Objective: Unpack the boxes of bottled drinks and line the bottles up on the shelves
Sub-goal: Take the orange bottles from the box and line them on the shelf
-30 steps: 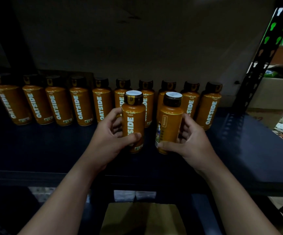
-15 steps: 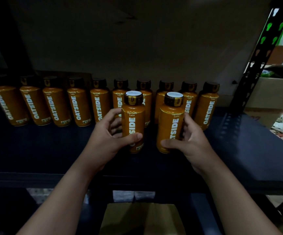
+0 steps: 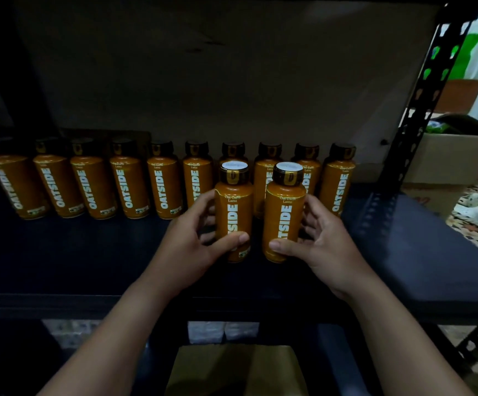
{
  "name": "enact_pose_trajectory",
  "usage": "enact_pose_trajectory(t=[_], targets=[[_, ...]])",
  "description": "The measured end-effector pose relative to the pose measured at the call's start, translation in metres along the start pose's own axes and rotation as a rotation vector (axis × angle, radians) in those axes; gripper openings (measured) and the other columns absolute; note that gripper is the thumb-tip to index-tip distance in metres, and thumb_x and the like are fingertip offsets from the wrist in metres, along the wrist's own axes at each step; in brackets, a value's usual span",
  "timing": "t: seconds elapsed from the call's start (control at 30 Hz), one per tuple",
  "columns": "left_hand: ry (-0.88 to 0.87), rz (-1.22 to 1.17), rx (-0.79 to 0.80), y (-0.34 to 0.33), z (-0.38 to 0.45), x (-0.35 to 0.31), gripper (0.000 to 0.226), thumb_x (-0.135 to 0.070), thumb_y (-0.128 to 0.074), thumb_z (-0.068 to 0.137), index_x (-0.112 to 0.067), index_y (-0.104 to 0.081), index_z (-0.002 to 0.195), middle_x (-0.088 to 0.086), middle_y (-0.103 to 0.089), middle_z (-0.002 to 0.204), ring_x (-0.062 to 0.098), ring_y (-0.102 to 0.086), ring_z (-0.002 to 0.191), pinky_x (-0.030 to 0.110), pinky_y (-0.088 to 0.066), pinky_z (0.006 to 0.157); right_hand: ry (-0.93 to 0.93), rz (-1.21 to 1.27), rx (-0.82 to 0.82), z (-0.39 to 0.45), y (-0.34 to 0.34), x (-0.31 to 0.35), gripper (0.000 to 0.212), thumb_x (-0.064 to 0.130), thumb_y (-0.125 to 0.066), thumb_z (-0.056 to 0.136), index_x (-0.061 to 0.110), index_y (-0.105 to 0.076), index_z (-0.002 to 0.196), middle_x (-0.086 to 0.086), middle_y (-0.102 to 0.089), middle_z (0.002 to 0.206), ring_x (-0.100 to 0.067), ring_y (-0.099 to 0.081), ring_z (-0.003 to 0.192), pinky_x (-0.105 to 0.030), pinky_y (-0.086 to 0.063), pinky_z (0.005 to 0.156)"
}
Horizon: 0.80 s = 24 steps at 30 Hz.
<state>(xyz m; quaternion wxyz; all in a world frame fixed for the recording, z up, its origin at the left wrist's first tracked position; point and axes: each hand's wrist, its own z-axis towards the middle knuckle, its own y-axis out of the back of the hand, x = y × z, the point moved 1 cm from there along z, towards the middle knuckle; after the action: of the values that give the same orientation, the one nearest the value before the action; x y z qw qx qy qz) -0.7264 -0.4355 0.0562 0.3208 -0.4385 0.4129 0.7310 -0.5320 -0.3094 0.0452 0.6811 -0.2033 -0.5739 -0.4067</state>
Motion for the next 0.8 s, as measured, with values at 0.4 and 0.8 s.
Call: enact_pose_trajectory(t=[0.4,0.8], targets=[[0.008,0.022,0.095,-0.103,0.011,-0.037,0.088,-0.03,-0.076,0.088,-0.035,-0.023,0.159,-0.023,-0.042,0.141,-0.012,-0.052,0.119,0.017,-0.05,0.1,-0.024,0.004,-0.188,-0.044,0.095,0.0,0.091,0.017,-0.085,0.062,0.036,-0.044,0.142,0.016,-0.061,0.131,0.002,-0.06,0.116,-0.015,-0.053,0.083],[-0.103,0.198,-0.03,-0.233,0.063,-0.077,0.052,-0.029,-0.074,0.093,-0.024,-0.05,0.139,-0.012,-0.06,0.124,0.003,-0.057,0.112,0.017,-0.043,0.092,0.035,-0.126,-0.489,-0.077,0.164,-0.02,0.076,0.001,-0.074,0.085,0.04,-0.032,0.136,0.025,-0.057,0.122,0.022,-0.058,0.1,-0.019,-0.046,0.087]])
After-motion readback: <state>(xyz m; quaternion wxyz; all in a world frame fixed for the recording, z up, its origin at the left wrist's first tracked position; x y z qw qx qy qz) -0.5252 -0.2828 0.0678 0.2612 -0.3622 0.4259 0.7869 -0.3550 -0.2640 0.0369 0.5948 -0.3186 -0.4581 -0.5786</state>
